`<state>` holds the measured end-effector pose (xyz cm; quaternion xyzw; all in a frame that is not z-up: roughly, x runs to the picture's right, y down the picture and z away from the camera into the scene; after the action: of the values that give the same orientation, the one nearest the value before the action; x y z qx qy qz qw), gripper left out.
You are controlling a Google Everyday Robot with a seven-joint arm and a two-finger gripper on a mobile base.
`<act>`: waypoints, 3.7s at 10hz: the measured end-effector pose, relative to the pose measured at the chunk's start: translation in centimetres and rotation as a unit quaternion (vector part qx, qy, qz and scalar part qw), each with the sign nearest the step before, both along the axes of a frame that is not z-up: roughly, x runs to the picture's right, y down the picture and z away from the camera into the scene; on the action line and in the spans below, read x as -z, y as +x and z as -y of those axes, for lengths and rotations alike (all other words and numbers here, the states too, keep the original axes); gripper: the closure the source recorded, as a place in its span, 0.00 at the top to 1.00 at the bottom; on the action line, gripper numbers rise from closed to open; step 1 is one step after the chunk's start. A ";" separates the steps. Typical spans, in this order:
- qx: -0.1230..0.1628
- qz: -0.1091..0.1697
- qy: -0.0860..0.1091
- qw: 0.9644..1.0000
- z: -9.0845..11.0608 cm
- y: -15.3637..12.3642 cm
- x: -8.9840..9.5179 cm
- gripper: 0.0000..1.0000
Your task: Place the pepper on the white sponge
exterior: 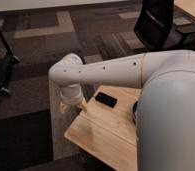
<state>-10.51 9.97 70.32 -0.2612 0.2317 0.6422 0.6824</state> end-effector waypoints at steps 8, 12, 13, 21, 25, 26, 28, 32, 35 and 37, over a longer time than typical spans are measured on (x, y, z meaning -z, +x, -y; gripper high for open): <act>0.000 -0.001 0.000 1.000 0.0 0.1 0.0 0.65; 0.000 -0.001 0.000 1.000 0.0 0.1 0.0 0.65; 0.000 -0.001 0.000 1.000 0.0 0.1 0.0 0.65; 0.000 -0.001 0.000 1.000 0.0 0.1 0.0 0.65; 0.000 -0.001 -0.001 1.000 0.0 0.1 -0.1 0.65; 0.003 -0.002 0.003 1.000 0.0 0.3 -0.1 0.65; 0.017 -0.014 0.013 1.000 -0.6 1.8 0.4 0.65; 0.013 -0.004 0.002 1.000 -4.2 5.3 3.8 0.65; 0.008 0.000 -0.013 1.000 -3.9 12.6 4.5 0.65; 0.012 -0.011 -0.019 1.000 -3.4 16.3 4.9 0.65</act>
<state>5.80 13.42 65.44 -0.2649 0.2543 0.6321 0.6823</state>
